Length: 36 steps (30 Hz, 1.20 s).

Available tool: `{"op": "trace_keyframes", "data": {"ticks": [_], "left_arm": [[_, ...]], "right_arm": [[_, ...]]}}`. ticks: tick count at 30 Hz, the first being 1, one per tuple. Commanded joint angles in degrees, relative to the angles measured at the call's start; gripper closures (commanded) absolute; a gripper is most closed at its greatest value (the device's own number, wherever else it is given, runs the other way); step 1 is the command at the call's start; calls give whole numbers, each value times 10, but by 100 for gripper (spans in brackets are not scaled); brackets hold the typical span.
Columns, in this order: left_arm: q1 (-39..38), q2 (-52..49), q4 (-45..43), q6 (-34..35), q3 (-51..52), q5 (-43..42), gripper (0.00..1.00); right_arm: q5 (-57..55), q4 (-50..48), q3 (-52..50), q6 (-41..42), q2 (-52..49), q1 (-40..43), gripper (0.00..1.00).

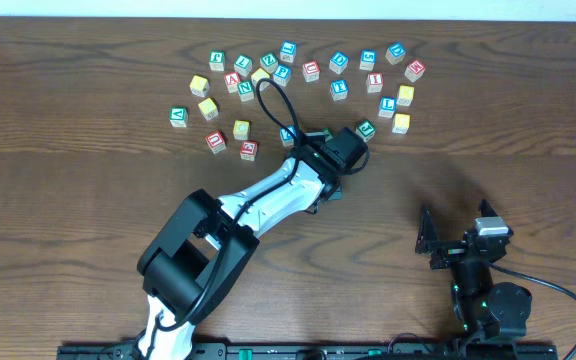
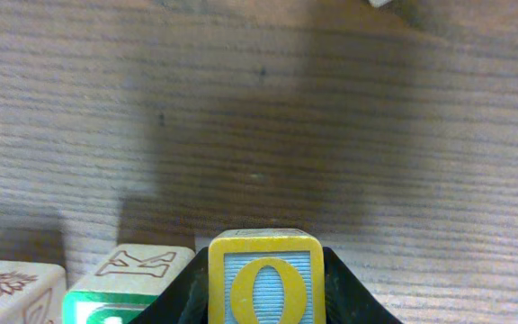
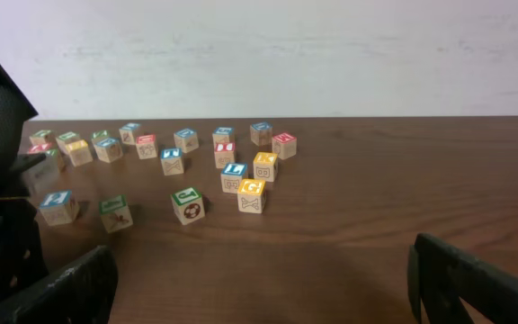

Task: Spell out ROBOT
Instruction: 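Carry the yellow O block and set it right of the green B block, then move the left gripper back to the cluster above the blue T block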

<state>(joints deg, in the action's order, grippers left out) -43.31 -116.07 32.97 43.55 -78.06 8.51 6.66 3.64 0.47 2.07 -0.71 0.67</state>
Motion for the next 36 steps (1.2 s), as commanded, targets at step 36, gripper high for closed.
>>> {"op": "trace_keyframes", "data": {"ticks": [36], "left_arm": [[96,-19,-23,-215,-277,-10,55]], "right_arm": [[-1,2,-2,-9,3,-2,1]]}}
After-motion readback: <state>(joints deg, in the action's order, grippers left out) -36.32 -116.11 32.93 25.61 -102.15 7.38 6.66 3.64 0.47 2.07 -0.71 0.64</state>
